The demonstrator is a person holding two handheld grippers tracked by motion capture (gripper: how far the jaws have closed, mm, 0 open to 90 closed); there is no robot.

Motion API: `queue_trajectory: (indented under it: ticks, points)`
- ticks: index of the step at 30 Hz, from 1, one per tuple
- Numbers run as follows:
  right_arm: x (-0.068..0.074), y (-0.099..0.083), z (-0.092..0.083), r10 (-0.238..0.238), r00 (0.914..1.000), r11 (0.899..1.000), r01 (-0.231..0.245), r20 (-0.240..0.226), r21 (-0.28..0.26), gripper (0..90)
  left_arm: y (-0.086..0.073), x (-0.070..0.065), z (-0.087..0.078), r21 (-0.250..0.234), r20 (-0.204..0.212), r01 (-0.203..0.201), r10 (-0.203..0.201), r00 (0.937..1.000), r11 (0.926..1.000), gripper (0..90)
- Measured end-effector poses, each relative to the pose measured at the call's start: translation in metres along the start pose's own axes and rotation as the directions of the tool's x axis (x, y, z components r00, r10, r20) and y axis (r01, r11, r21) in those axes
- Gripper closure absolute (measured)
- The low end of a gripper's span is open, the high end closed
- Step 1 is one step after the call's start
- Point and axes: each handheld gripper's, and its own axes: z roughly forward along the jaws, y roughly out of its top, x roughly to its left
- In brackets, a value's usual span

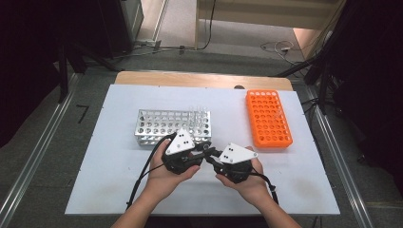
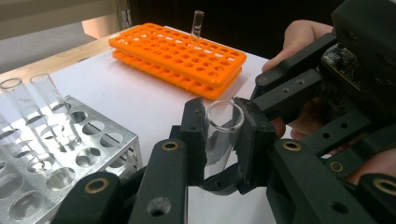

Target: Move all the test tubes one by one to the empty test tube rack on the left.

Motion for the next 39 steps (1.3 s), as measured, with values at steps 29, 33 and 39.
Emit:
queue_trajectory:
  ticks: [29,33,39]
  points:
    - [-0.051,-0.019,-0.018,0.169,0.9842,0.979,-0.174,-0.051,-0.103,7.9,0.017,0.049,-0.031,-0.073,-0.131,0.045,-0.054,0.9899,0.9963,75.9]
    - [-0.060,-0.025,-0.020,0.194,0.9782,0.973,-0.202,-0.073,-0.113,0.7,0.022,0.059,-0.034,-0.084,-0.155,0.047,-0.060,0.9860,0.9953,75.9]
    - [-0.071,-0.032,-0.024,0.216,0.9715,0.966,-0.227,-0.098,-0.124,0.0,0.029,0.075,-0.035,-0.087,-0.185,0.055,-0.070,0.9803,0.9947,75.9]
